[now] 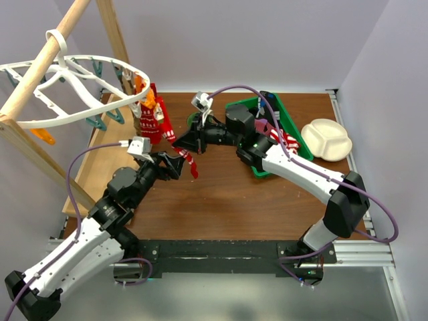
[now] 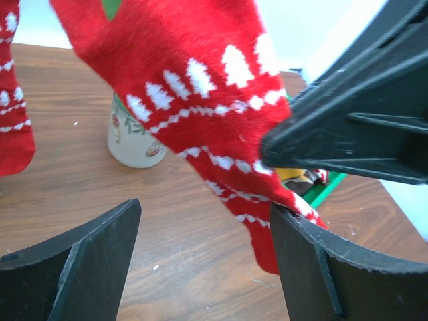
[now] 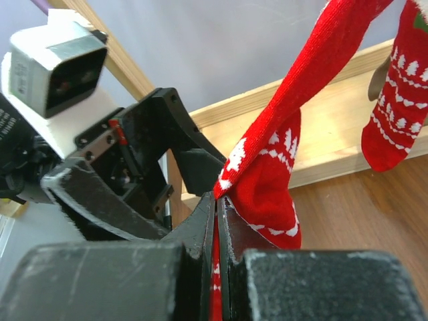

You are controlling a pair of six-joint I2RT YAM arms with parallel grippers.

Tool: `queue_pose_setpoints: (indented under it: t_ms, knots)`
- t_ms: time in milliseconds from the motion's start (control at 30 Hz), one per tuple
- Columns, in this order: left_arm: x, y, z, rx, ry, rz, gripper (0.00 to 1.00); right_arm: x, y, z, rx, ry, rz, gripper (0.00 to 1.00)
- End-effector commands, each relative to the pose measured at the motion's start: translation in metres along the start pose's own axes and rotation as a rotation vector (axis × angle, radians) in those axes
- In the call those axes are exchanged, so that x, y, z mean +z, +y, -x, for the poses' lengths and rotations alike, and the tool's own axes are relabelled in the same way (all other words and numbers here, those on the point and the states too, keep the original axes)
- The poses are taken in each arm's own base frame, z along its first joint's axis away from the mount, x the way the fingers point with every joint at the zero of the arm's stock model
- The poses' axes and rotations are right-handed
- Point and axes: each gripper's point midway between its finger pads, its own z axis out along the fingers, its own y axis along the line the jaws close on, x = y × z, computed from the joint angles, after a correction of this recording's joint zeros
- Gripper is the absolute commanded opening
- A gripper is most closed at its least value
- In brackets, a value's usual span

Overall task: Remove the socks clipped to the hanger
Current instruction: Remove the sock from the hanger.

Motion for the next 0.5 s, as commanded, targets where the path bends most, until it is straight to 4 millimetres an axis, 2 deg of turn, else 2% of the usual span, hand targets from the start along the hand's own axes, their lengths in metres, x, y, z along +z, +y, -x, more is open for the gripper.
queue_pose_setpoints:
  t_ms: [0,233,300,367,467]
  knots:
    - [-0.0048,-0.0111,0.009,-0.006,-0.03,-0.067,0.84,-0.0015,0.0093,0.0104,-0.021,-0.032,0.02,0.0]
    - [-0.0082,-0.0155,0.0133,-0.011,-0.051,-0.094,0.85,-0.0003,0.0097,0.0118,-0.027,-0.032,0.022,0.0]
    - [-0.0059,-0.0116,0.0122,-0.006,-0.04,-0.068,0.85,0.0003,0.01,0.0113,-0.028,-0.031,0.023,0.0]
    - [-0.0052,-0.0156,0.0083,-0.004,-0.03,-0.095,0.85,0.0009,0.0118,0.013,-0.03,-0.032,0.028,0.0]
    - [-0.0044,-0.0154,0.0174,-0.019,-0.069,-0.086,0.86,0.0006,0.0145,0.0143,-0.034,-0.033,0.033,0.0]
